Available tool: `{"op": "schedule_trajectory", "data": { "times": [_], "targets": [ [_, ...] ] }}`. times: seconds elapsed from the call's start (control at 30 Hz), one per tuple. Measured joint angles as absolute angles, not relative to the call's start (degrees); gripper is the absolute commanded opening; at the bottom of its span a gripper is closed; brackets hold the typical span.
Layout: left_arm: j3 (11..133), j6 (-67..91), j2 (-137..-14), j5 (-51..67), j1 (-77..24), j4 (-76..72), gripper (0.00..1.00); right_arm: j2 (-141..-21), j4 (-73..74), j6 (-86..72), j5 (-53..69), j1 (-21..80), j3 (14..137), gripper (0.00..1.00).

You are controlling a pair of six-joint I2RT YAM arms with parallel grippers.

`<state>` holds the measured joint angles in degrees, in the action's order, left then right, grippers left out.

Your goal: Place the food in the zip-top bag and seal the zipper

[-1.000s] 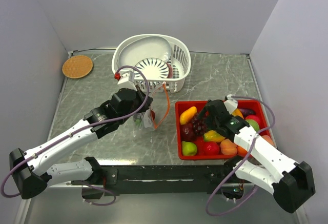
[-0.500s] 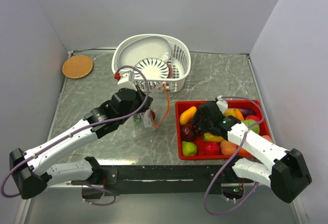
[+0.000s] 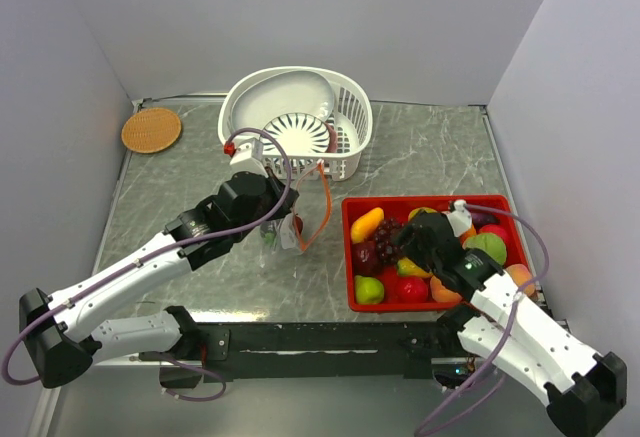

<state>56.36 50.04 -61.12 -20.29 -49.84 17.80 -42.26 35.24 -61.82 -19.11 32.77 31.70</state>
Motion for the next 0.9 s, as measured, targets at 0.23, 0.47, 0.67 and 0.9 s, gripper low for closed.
{"op": "schedule_trajectory", "data": {
  "times": [0.23, 0.47, 0.67, 0.9],
  "targets": [
    [56.4, 50.0, -61.7, -20.2, -49.8, 17.8, 0.01, -35.9, 40.0, -68.2, -19.3, 32.8, 26.7, 0.55],
    [56.4, 50.0, -61.7, -20.2, -49.8, 17.4, 0.01, -37.5, 40.1, -69.9, -20.9, 32.8, 26.6, 0.46],
    [56.4, 50.0, -61.7, -20.2, -49.8, 17.4, 0.01, -40.0, 38.7, -70.1, -21.4, 32.8, 26.8, 0.45],
    [56.4, 50.0, -61.7, -20.2, -49.8, 17.4, 0.01, -36.6, 40.0, -68.5, -21.4, 32.8, 27.0, 0.43]
  ]
}}
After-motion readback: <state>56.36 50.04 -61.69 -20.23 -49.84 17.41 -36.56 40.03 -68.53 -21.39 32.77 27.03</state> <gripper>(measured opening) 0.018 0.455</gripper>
